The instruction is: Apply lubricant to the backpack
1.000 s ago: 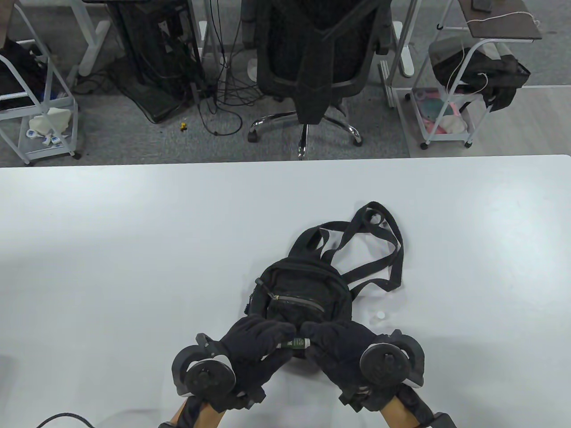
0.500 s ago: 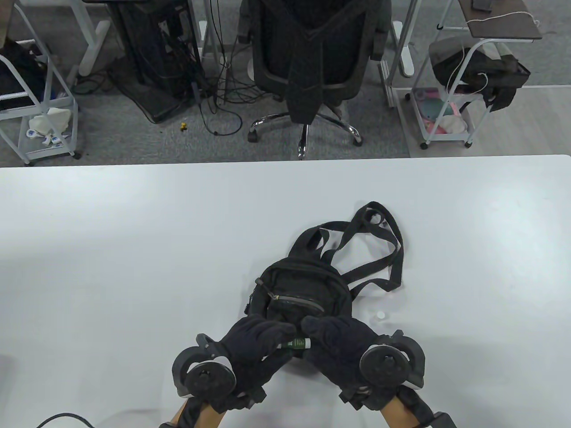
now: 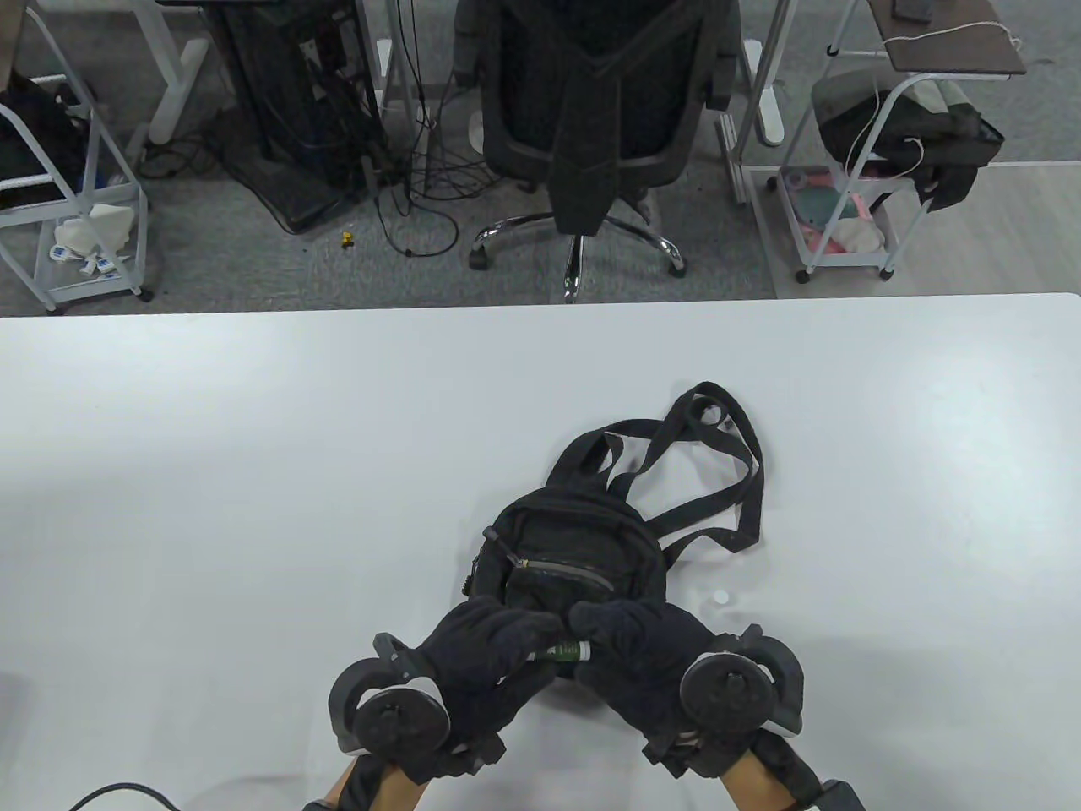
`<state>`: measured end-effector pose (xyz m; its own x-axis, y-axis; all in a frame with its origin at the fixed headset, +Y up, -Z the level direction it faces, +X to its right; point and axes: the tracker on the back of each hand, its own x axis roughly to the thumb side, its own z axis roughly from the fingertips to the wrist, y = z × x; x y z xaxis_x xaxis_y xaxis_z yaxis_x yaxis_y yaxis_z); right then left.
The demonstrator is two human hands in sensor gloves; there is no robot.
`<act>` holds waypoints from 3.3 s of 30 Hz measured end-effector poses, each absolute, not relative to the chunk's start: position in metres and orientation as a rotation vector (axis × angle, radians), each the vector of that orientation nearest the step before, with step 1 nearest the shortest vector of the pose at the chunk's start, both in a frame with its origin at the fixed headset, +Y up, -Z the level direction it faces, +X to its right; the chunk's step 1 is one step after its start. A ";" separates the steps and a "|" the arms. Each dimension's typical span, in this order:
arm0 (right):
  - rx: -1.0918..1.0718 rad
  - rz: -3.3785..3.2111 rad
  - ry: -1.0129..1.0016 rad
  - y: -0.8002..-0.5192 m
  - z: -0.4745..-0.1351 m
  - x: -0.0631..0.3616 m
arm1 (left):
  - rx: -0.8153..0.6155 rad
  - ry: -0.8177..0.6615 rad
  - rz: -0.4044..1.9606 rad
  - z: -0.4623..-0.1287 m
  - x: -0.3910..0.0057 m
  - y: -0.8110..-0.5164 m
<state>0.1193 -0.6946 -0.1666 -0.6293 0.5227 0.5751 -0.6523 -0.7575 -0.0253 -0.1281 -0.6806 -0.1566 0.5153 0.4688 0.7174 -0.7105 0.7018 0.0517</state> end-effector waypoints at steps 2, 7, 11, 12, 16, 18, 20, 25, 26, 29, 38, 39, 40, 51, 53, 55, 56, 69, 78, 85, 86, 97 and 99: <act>0.734 2.348 -0.305 -0.694 -0.166 0.119 | 0.365 -0.740 0.728 -0.156 -0.128 -0.680; 0.708 2.284 -0.206 -0.698 -0.172 0.120 | 0.384 -0.748 0.726 -0.154 -0.127 -0.680; 0.663 2.266 -0.158 -0.701 -0.175 0.120 | 0.401 -0.762 0.718 -0.152 -0.123 -0.681; 0.653 2.256 -0.149 -0.702 -0.175 0.119 | 0.412 -0.763 0.707 -0.151 -0.122 -0.682; 0.627 2.214 -0.129 -0.701 -0.175 0.114 | 0.424 -0.767 0.699 -0.150 -0.118 -0.685; 0.613 2.215 -0.160 -0.698 -0.175 0.115 | 0.420 -0.762 0.696 -0.150 -0.117 -0.687; 0.602 2.224 -0.193 -0.694 -0.174 0.117 | 0.395 -0.763 0.688 -0.152 -0.116 -0.688; 0.570 2.295 -0.271 -0.690 -0.173 0.123 | 0.287 -0.779 0.639 -0.158 -0.115 -0.690; 0.555 2.314 -0.292 -0.690 -0.173 0.124 | 0.286 -0.770 0.627 -0.159 -0.117 -0.692; 0.527 2.409 -0.331 -0.689 -0.176 0.129 | 0.223 -0.735 0.569 -0.166 -0.121 -0.696; 0.421 2.727 -0.339 -0.691 -0.197 0.131 | -0.132 -0.610 0.201 -0.189 -0.118 -0.734; 0.416 2.756 -0.340 -0.690 -0.198 0.130 | -0.141 -0.605 0.186 -0.190 -0.117 -0.736; 0.410 2.792 -0.330 -0.689 -0.201 0.129 | -0.162 -0.602 0.169 -0.191 -0.116 -0.740; 0.269 3.122 -0.222 -0.693 -0.220 0.117 | -0.217 -0.592 0.156 -0.192 -0.109 -0.752; 0.267 3.068 -0.214 -0.695 -0.221 0.120 | -0.215 -0.592 0.154 -0.192 -0.108 -0.752; 0.258 3.005 -0.215 -0.697 -0.221 0.124 | -0.221 -0.589 0.161 -0.192 -0.108 -0.752; 0.259 2.981 -0.204 -0.699 -0.222 0.126 | -0.226 -0.585 0.170 -0.193 -0.108 -0.753; 0.263 2.935 -0.194 -0.704 -0.227 0.123 | -0.282 -0.542 0.143 -0.196 -0.106 -0.756; 0.256 2.918 -0.253 -0.702 -0.226 0.115 | -0.249 -0.528 0.172 -0.198 -0.104 -0.758; 0.246 2.973 -0.229 -0.704 -0.225 0.117 | -0.237 -0.527 0.207 -0.197 -0.107 -0.761; 0.242 2.976 -0.241 -0.704 -0.225 0.116 | -0.232 -0.529 0.204 -0.196 -0.107 -0.761; 0.241 3.008 -0.245 -0.708 -0.224 0.116 | -0.205 -0.575 0.171 -0.191 -0.104 -0.759; 0.244 2.993 -0.250 -0.709 -0.224 0.115 | -0.199 -0.582 0.163 -0.190 -0.103 -0.760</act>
